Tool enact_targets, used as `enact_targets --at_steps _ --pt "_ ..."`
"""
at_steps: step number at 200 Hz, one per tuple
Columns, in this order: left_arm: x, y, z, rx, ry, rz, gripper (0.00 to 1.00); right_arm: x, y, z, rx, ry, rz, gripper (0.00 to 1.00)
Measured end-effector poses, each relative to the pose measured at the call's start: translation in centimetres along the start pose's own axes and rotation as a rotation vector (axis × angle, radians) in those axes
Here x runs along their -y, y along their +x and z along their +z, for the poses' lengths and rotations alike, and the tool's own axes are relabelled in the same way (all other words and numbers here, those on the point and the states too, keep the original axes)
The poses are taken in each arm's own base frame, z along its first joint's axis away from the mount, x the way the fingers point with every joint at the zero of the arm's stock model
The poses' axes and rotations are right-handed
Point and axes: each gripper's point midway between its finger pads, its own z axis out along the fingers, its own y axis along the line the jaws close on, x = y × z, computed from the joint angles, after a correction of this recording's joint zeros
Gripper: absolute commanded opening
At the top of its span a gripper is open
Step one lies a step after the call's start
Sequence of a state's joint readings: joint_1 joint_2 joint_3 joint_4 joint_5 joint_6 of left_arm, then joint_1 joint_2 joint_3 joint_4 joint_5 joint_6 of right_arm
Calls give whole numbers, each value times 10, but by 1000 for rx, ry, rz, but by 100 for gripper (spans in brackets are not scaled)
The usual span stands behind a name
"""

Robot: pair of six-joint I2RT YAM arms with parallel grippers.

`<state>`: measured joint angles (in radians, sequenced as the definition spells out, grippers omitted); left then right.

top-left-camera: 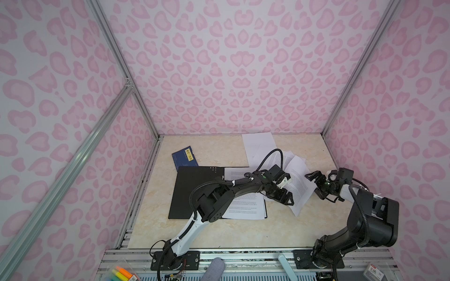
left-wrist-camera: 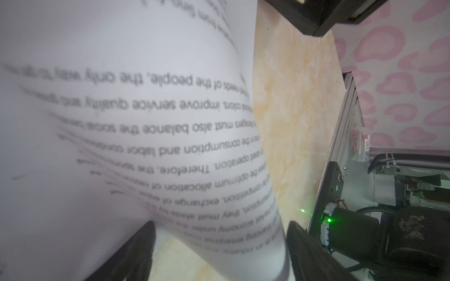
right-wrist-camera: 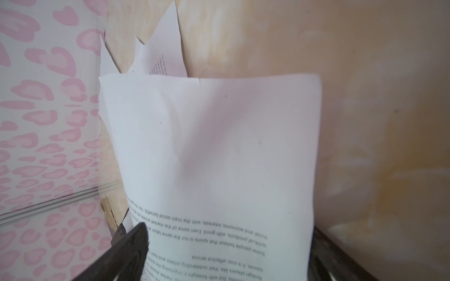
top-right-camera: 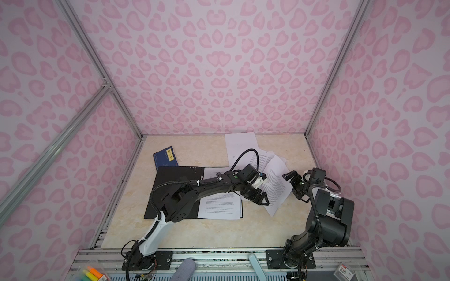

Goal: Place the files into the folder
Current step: 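Grasp the loose text sheet with both grippers and lift it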

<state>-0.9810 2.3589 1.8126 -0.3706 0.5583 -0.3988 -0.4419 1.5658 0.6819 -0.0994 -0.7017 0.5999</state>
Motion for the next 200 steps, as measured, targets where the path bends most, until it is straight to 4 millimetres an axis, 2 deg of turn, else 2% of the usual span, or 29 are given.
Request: enact_targets --at_steps 46,86,99,150,200 --pt "-1 -5 2 13 14 2 86 -2 36 -4 -86 -69 52 98" --pt "-1 -6 2 13 16 -13 86 -5 55 -9 -111 -121 80 88" --pt "-1 -6 2 14 16 -13 86 0 61 -13 -101 -98 101 86" --pt "-3 -6 2 15 16 -18 86 13 64 -26 -32 -10 148 74" --pt "-3 -6 2 15 16 -22 86 7 58 -39 6 17 157 63"
